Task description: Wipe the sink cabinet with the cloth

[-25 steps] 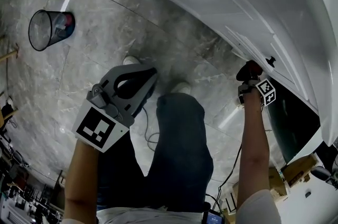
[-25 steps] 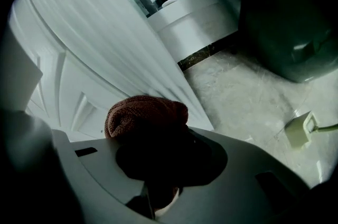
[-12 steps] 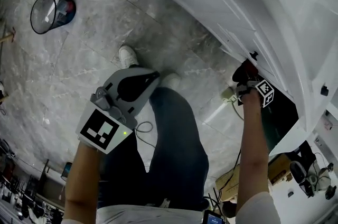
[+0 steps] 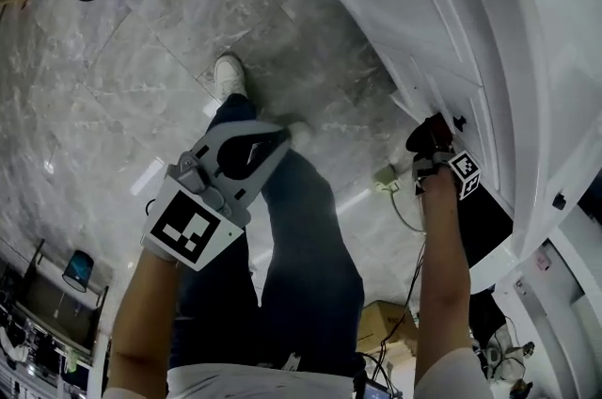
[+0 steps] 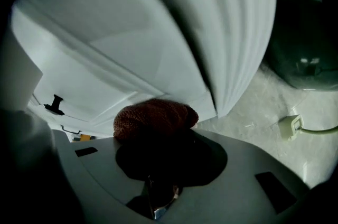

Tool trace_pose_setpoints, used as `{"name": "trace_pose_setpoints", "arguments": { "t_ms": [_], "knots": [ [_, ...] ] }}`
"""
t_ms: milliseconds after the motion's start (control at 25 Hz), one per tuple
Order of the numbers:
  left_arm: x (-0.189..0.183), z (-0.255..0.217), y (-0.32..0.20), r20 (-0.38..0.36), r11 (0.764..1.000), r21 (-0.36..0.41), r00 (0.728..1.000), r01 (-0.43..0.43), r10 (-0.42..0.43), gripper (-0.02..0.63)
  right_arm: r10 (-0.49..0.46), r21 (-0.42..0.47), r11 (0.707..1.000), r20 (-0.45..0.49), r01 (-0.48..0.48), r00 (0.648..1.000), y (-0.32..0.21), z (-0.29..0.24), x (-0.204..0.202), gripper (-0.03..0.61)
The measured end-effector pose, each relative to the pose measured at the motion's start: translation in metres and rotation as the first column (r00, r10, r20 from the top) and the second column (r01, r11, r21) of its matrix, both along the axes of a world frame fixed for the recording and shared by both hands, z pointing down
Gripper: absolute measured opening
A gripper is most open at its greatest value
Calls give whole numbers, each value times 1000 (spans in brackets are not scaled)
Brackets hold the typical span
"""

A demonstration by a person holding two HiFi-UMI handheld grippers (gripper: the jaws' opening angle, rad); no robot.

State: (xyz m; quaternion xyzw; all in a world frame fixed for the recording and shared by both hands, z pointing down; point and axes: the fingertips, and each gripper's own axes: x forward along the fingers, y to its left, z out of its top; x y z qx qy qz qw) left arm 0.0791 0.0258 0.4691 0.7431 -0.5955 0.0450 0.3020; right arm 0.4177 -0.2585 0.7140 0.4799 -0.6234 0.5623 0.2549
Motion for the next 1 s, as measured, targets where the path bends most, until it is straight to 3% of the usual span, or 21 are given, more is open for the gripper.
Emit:
{"name": "trace_pose_setpoints", "arguments": {
  "t_ms": [320,760,1000],
  "knots": [
    [-20,2,29,-14,994,-16,994,104,-104,11,-52,-33,998,44,54,998,7,5,-68,100],
    [-33,5,39,-19,987,-24,987,160,-160,11,146,-34,989,191,-142,971,11,17,-109,100],
    [-36,6,32,-16,987,-24,987,158,-159,11,108,-12,994,203,-108,973,16,23,-153,100]
  ]
}}
